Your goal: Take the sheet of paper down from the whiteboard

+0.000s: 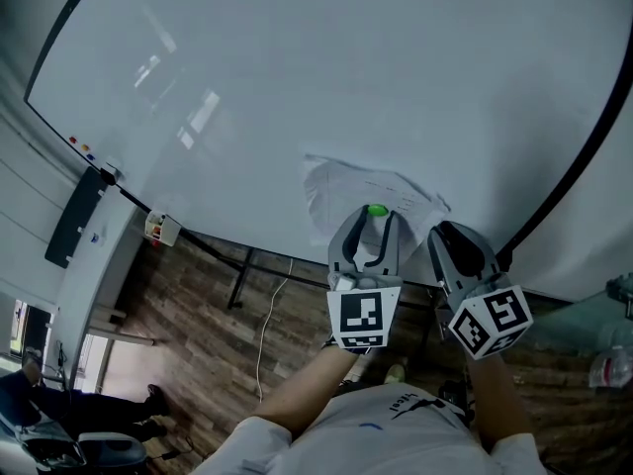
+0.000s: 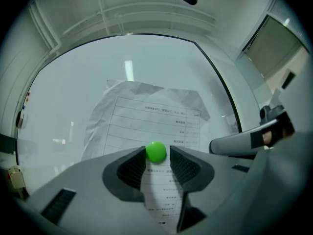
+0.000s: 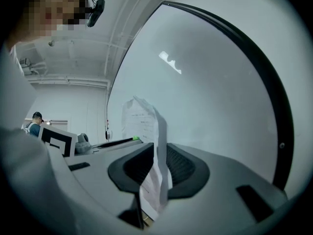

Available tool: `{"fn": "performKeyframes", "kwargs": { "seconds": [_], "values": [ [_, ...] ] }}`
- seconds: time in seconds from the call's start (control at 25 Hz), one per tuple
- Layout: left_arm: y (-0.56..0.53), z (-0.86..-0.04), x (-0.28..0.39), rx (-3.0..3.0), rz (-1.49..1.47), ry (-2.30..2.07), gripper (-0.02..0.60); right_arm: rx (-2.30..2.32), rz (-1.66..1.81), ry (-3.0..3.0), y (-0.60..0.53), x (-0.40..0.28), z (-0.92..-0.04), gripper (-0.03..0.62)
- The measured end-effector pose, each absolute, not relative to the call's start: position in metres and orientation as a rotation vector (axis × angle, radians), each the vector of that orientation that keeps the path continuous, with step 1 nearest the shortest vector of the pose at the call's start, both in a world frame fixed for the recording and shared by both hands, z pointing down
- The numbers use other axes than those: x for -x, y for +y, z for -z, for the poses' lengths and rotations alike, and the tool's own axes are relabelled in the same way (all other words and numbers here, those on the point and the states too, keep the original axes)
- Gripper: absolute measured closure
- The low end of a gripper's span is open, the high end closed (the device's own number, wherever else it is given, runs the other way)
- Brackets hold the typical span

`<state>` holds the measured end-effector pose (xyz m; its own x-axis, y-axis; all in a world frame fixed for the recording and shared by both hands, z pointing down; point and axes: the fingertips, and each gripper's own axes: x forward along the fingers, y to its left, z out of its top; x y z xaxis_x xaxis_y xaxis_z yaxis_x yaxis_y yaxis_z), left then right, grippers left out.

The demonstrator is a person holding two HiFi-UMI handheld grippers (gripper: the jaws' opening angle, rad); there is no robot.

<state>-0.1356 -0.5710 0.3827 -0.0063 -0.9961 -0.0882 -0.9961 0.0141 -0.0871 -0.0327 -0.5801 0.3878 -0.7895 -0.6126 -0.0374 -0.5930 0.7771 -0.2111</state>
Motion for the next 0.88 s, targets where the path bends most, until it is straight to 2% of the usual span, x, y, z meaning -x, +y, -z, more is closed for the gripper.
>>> {"fn": "performKeyframes", "kwargs": {
  "seconds": [0.16, 0.64, 0.76, 0.88],
  "values": [
    [-0.571, -0.383, 0.139, 2.116, -0.004, 2.144, 0.445, 0.996, 0.273, 2.856, -0.583, 0.034, -0.390, 0.522],
    [-0.570, -0.384, 0.140, 2.142, 0.001, 2.112, 0.448, 1.001, 0.217, 2.871, -0.581, 0.041, -0.387, 0.523],
    [-0.571, -0.385, 0.141, 2.152, 0.017, 2.094, 0.449, 0.998, 0.238, 2.870, -0.581, 0.042, -0.387, 0.569],
    [-0.570, -0.384, 0.145, 2.166, 0.026, 2.086, 0.449, 0.963, 0.259, 2.862, -0.579, 0.045, -0.383, 0.579]
  ]
}}
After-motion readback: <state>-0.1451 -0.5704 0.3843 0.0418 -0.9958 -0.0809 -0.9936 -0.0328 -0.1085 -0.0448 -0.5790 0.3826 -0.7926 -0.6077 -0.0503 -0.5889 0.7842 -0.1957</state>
